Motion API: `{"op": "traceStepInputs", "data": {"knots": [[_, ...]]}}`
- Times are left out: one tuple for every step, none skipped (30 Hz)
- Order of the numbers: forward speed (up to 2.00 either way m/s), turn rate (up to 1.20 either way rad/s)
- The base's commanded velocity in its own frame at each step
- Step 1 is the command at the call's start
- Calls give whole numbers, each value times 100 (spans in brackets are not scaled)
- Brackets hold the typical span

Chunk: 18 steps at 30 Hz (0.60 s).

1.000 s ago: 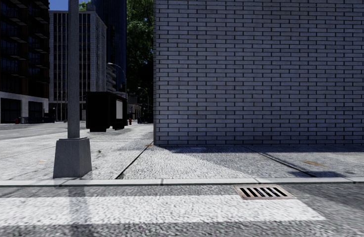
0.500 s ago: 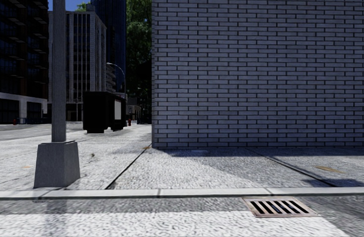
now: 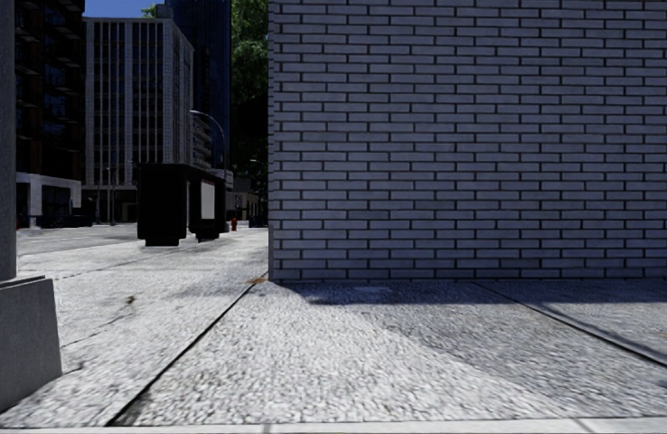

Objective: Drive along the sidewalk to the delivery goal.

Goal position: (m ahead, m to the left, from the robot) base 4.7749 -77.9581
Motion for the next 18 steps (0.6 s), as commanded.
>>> {"op": "traceStepInputs", "data": {"knots": [[185,0],[185,0],[185,0],[185,0],[185,0],[185,0],[185,0],[185,0],[185,0],[185,0],[185,0],[185,0],[184,0],[158,0],[87,0],[57,-56],[46,-120],[43,-120]]}}
